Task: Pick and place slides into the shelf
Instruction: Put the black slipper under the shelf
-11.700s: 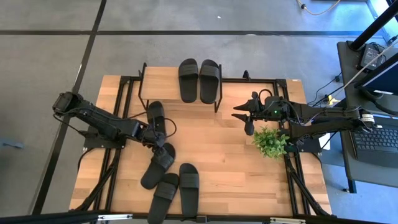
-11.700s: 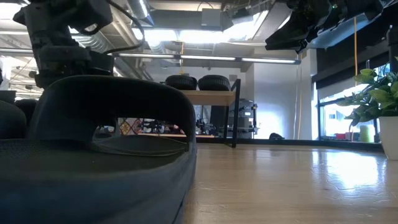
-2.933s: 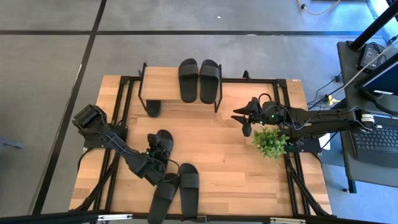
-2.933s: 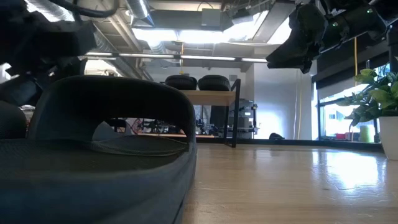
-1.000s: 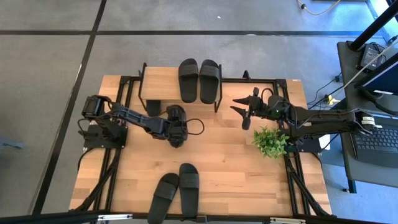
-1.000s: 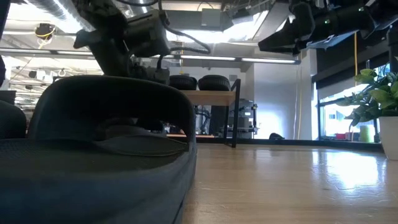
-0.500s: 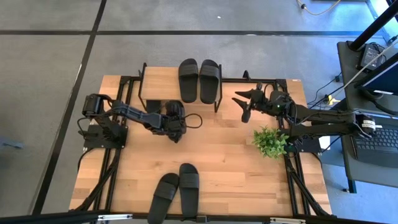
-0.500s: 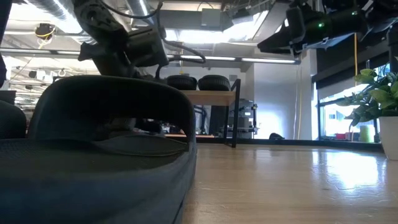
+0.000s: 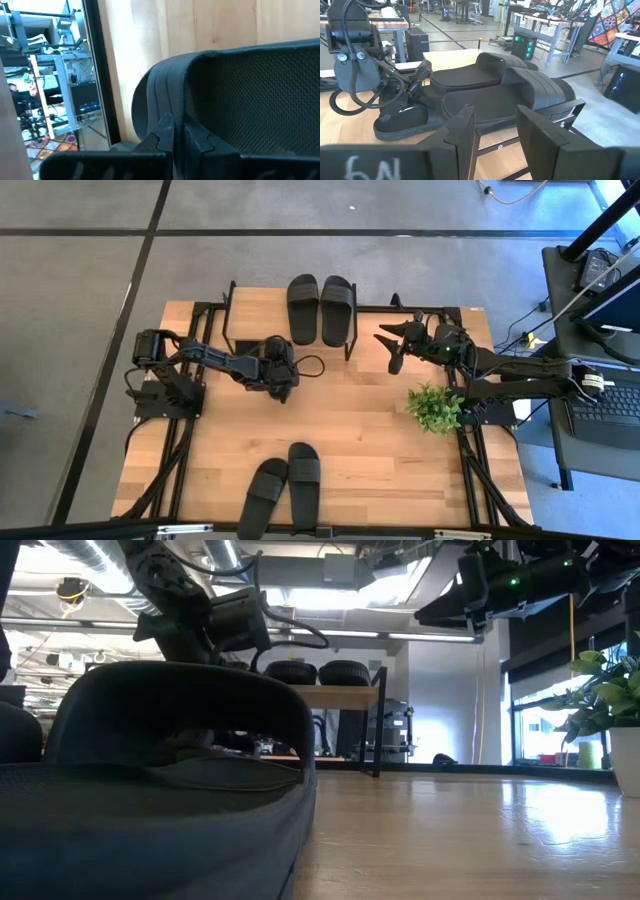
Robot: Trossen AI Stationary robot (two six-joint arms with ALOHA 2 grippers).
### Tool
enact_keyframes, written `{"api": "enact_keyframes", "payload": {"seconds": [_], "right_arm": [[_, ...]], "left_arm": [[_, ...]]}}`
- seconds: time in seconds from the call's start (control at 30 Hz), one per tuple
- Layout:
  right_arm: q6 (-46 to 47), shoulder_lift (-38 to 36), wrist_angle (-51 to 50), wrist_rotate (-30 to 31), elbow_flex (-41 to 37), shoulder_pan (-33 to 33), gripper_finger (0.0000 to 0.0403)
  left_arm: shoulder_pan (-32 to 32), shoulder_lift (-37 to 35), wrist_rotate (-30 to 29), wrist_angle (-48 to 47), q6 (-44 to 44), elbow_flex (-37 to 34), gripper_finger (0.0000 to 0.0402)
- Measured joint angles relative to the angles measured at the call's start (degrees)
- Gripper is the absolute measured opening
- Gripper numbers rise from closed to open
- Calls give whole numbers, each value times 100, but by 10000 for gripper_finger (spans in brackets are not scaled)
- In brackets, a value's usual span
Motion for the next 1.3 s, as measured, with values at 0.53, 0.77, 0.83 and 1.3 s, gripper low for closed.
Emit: {"api": "enact_keyframes", "payload": {"seconds": [0.53,0.77,0.83,1.3], "right_arm": [[-13,0,-6,0,2,0,145],[-15,0,-7,0,2,0,145],[-15,0,-9,-1,2,0,145],[-15,-2,-44,-2,2,2,145]], "left_arm": [[18,2,-133,-429,553,-2,3],[16,2,-184,-463,903,-2,8],[16,2,-194,-468,993,-2,6],[14,7,-396,-473,825,-13,46]]}}
